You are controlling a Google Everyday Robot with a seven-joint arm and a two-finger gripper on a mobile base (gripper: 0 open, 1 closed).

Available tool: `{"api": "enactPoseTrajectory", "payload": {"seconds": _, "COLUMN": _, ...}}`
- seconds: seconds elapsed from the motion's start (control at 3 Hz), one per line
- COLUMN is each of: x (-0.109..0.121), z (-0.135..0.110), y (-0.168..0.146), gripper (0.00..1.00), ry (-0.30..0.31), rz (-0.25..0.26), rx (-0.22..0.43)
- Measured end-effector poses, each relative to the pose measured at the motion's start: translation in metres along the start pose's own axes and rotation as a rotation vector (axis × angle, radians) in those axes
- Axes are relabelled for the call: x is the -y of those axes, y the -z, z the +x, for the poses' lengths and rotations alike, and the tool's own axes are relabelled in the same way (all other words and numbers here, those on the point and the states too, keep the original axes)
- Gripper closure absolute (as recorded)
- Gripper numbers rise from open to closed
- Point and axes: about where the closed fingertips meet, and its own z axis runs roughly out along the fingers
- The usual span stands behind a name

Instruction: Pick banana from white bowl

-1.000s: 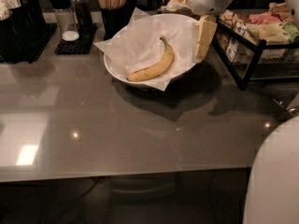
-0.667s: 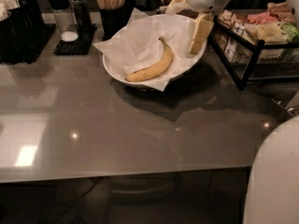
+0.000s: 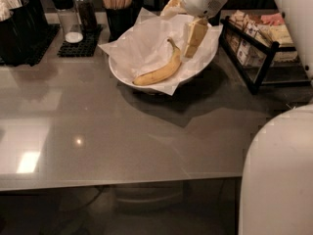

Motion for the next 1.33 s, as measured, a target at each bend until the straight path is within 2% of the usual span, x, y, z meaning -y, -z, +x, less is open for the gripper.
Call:
{"api": "enactPoseTrajectory", "payload": {"seconds": 0.33, "x": 0.014, "z": -0.013, "y": -0.026, "gripper": 0.18, "ry": 0.052, "rz": -0.038, "rx": 0.033}}
{"api": "enactPoseTrajectory", "payload": {"seconds": 0.67, "x": 0.015, "z": -0.019, "y": -0.055, "gripper": 0.20, "ry": 0.071, "rz": -0.098, "rx": 0.062}}
{"api": "enactPoseTrajectory", "payload": {"seconds": 1.33, "x": 0.008, "z": -0.018, "y": -0.095, "gripper": 0.26, "ry": 0.048, "rz": -0.165, "rx": 0.098}}
